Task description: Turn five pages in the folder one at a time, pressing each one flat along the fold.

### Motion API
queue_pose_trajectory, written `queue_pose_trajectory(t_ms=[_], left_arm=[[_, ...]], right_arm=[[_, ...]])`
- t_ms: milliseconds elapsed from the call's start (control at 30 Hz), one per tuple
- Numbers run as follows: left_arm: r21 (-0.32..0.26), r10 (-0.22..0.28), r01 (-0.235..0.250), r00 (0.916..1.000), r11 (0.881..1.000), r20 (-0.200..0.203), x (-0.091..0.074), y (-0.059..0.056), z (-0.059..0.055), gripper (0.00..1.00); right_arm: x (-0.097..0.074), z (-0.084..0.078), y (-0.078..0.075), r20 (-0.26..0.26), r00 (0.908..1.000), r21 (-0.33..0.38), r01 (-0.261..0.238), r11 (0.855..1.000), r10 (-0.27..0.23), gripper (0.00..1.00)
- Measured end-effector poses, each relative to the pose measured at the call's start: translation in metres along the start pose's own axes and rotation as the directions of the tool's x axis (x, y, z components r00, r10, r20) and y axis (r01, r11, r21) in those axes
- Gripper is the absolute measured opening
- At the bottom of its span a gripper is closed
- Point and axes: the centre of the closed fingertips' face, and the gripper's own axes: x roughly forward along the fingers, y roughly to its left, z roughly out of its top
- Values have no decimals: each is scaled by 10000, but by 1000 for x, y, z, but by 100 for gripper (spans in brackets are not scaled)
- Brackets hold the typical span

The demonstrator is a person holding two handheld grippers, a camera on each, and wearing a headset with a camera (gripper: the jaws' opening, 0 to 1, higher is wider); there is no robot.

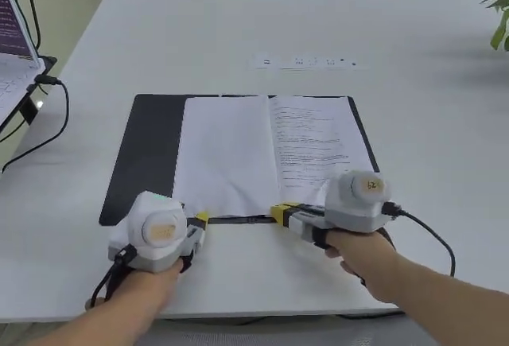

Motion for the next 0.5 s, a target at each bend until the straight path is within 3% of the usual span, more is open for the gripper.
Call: queue_pose_trajectory(t_ms=[133,233,367,500], left_arm=[[1,11,-11,10000,10000,-5,0,0,0,23],[-22,15,-15,10000,10000,-9,0,0,0,23],[6,2,-2,10000,10000,40,0,1,0,22],[-67,9,-10,9999,10000,-114,0,2,1,22]], right_arm=[[-7,-14,8,-395,9992,24,-71,10000,72,0],[-15,-20,13,-367,9992,232,-160,9996,169,0],[-26,-11,22,196,9997,855,-152,9962,135,0],[-40,-1,36,408,9990,817,-187,9965,154,0]])
